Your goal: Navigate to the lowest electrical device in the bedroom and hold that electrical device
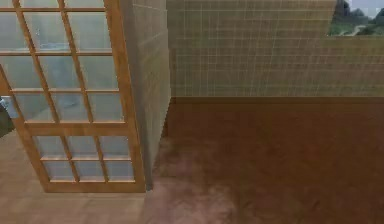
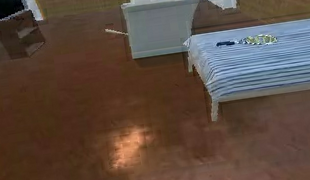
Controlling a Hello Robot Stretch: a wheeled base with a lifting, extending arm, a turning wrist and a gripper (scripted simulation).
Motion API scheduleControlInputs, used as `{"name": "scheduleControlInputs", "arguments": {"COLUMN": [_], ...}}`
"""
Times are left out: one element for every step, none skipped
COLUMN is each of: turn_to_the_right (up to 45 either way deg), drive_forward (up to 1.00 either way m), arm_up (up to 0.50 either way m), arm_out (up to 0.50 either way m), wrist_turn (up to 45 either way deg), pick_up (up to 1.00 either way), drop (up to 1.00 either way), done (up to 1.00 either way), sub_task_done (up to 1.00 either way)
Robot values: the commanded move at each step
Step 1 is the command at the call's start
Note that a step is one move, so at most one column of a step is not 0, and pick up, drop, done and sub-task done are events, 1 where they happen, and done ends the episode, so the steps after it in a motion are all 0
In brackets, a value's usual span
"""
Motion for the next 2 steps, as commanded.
{"name": "scheduleControlInputs", "arguments": {"turn_to_the_right": [33.0,0.0], "drive_forward": [0.0,0.4], "arm_up": [0.0,0.0], "arm_out": [0.0,0.0], "wrist_turn": [0.0,0.0], "pick_up": [0.0,0.0], "drop": [0.0,0.0], "done": [0.0,0.0], "sub_task_done": [0.0,0.0]}}
